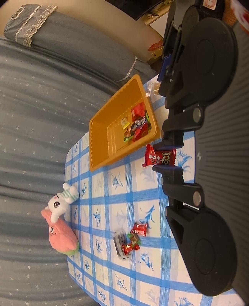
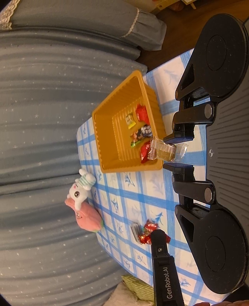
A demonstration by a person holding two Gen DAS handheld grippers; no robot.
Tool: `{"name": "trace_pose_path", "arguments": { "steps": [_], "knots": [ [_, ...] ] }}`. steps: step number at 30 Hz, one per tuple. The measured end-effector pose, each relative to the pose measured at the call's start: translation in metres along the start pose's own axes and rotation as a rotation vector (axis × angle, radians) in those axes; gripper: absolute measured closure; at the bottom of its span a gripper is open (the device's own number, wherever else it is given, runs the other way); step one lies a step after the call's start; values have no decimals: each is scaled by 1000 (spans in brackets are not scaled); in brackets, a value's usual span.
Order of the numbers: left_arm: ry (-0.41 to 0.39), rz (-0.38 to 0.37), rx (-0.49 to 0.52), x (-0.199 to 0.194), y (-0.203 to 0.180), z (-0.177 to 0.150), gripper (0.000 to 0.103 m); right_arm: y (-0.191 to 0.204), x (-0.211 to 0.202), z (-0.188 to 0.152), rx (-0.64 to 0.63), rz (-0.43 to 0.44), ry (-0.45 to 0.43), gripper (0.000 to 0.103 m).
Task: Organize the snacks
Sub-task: 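Carry the red candy and clear packet over the orange tray, then open the left gripper over the tray while the right releases the clear packet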
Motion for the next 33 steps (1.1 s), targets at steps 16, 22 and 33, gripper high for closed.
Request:
{"name": "trace_pose_path", "arguments": {
  "steps": [16, 22, 33],
  "knots": [
    [12, -58, 48, 45, -40, 24, 89, -45, 12, 21, 52, -41, -19, 81],
    [20, -79, 57, 71, -52, 37, 89, -61, 24, 37, 59, -48, -28, 81],
    [36, -103, 68, 123, -65, 58, 89, -84, 60, 71, 52, -45, -44, 81]
  ]
}}
Point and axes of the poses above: each gripper's, at about its wrist camera, not at the fingertips, and x roughly the way its jaws point, y to its left, z to its top, the point moved 8 cm from there along x, roughly the way its jaws point, and after that the axes turned 3 degrees about -z, right-handed, at the moved point
